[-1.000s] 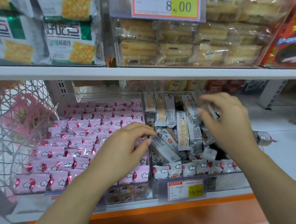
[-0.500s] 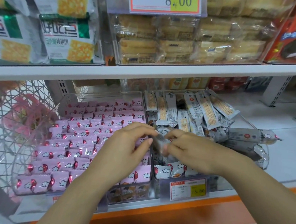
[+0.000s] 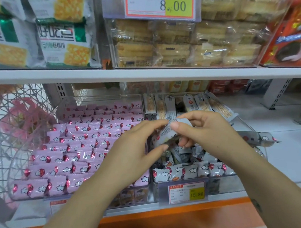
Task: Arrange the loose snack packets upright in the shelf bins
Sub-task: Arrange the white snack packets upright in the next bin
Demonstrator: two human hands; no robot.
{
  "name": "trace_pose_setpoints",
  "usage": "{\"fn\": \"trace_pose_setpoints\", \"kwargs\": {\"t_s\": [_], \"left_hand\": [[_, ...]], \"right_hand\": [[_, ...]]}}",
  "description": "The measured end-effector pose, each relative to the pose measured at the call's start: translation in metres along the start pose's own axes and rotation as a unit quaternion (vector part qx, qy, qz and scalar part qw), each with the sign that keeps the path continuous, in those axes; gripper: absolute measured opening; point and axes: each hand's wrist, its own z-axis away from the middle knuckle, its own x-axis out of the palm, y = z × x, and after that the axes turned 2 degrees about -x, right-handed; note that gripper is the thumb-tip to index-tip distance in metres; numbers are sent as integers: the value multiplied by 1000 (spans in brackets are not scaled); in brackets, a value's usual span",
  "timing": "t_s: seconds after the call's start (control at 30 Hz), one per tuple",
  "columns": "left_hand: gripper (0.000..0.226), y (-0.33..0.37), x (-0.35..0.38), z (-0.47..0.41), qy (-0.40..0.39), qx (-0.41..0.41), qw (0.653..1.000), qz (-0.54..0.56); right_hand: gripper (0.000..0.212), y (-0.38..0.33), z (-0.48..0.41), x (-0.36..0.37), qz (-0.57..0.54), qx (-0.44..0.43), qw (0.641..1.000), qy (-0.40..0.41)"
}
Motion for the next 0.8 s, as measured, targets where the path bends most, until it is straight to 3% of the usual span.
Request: {"fn": "trace_pose_setpoints", "kwargs": {"t_s": [0.1, 0.23, 0.37, 0.47, 0.57, 0.7, 0.8], "left_hand": [[48, 3, 4, -4, 8, -4, 1000, 21], [40, 7, -6, -5, 52, -48, 981, 181], [43, 5, -18, -4, 141, -93, 932, 321], [41, 3, -21, 0, 158, -104, 918, 347], [43, 2, -22, 3, 146, -102, 919, 351], [44, 2, -22, 4, 125, -90, 928, 339], [43, 0, -21, 3, 116, -80, 933, 332]], "right_hand": [[48, 0, 0, 4, 17, -21, 1000, 15], [54, 5, -3, -2, -19, -3, 1000, -6], [54, 11, -2, -4, 36, 29, 990, -130], [59, 10, 1, 1, 138, 37, 949, -281], [76, 4, -3, 7, 203, 73, 900, -380], [85, 4, -14, 20, 339, 90, 814, -463], [98, 7, -21, 29, 387, 117, 771, -492]]}}
